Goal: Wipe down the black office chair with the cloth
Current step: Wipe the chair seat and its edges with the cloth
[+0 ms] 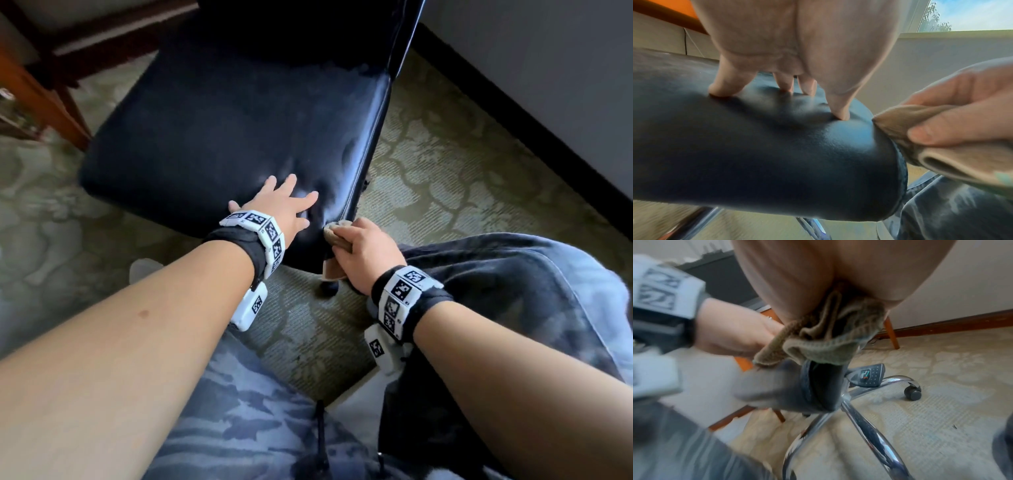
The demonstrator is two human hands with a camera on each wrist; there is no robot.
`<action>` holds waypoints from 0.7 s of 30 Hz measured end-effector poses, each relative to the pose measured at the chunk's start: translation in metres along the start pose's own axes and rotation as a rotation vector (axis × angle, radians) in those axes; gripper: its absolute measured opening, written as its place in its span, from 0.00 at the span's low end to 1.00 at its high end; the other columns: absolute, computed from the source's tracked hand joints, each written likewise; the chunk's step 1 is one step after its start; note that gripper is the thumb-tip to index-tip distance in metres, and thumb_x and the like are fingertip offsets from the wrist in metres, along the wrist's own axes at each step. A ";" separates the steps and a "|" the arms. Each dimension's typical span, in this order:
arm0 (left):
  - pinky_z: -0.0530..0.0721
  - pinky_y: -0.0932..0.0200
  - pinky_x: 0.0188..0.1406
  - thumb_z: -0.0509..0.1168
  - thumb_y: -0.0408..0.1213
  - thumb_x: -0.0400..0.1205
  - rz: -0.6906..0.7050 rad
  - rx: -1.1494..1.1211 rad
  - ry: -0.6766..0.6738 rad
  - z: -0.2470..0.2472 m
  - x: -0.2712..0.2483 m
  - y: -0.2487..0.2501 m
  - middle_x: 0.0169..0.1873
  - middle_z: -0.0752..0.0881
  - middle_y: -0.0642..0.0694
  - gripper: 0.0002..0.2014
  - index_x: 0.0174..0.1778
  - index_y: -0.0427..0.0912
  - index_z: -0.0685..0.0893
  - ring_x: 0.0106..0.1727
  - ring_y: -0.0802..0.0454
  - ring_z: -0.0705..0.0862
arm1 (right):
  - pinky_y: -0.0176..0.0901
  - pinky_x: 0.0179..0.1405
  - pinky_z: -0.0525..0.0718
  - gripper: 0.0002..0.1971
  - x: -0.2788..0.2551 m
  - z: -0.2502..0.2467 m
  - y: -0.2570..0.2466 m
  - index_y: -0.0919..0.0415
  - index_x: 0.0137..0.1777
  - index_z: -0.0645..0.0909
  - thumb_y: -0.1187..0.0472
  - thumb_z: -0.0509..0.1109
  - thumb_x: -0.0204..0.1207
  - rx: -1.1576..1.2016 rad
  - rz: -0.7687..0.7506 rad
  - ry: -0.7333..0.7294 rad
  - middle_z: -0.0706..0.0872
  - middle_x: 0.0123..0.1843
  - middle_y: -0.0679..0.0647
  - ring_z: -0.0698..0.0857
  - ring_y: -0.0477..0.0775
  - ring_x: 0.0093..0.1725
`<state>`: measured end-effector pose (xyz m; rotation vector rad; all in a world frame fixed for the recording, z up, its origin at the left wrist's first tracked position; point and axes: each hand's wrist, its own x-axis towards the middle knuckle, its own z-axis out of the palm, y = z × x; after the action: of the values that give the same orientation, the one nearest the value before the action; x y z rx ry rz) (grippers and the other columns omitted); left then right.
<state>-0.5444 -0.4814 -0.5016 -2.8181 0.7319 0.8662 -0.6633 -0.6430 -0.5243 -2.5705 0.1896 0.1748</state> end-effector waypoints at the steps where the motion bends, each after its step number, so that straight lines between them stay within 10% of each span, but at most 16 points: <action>1: 0.65 0.12 0.74 0.63 0.49 0.92 0.018 0.077 -0.027 -0.002 -0.001 0.002 0.92 0.40 0.50 0.34 0.89 0.72 0.54 0.92 0.37 0.41 | 0.45 0.56 0.82 0.14 -0.005 0.003 -0.001 0.50 0.65 0.88 0.58 0.71 0.81 -0.002 -0.027 -0.031 0.79 0.52 0.49 0.85 0.57 0.55; 5: 0.65 0.09 0.71 0.60 0.45 0.93 0.020 0.014 -0.022 0.000 0.000 0.000 0.91 0.37 0.54 0.33 0.88 0.76 0.50 0.92 0.42 0.36 | 0.47 0.54 0.84 0.11 -0.012 -0.005 0.001 0.48 0.60 0.89 0.58 0.71 0.81 -0.013 -0.110 -0.082 0.81 0.48 0.50 0.85 0.56 0.49; 10: 0.60 0.09 0.76 0.56 0.53 0.94 0.078 -0.128 0.073 0.006 -0.009 -0.014 0.93 0.41 0.59 0.30 0.88 0.76 0.51 0.93 0.47 0.38 | 0.37 0.48 0.69 0.15 0.003 -0.030 0.009 0.42 0.66 0.87 0.55 0.72 0.81 0.099 0.080 0.273 0.79 0.47 0.47 0.78 0.49 0.48; 21: 0.56 0.14 0.81 0.58 0.43 0.95 0.067 -0.148 0.052 0.023 -0.020 -0.013 0.92 0.38 0.58 0.32 0.90 0.73 0.51 0.93 0.43 0.35 | 0.52 0.54 0.87 0.14 -0.028 0.020 -0.013 0.43 0.67 0.85 0.54 0.69 0.82 -0.131 -0.134 -0.078 0.78 0.53 0.47 0.86 0.56 0.53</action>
<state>-0.5639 -0.4566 -0.5103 -2.9717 0.8055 0.8959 -0.6904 -0.6185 -0.5293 -2.6901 -0.0240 0.2437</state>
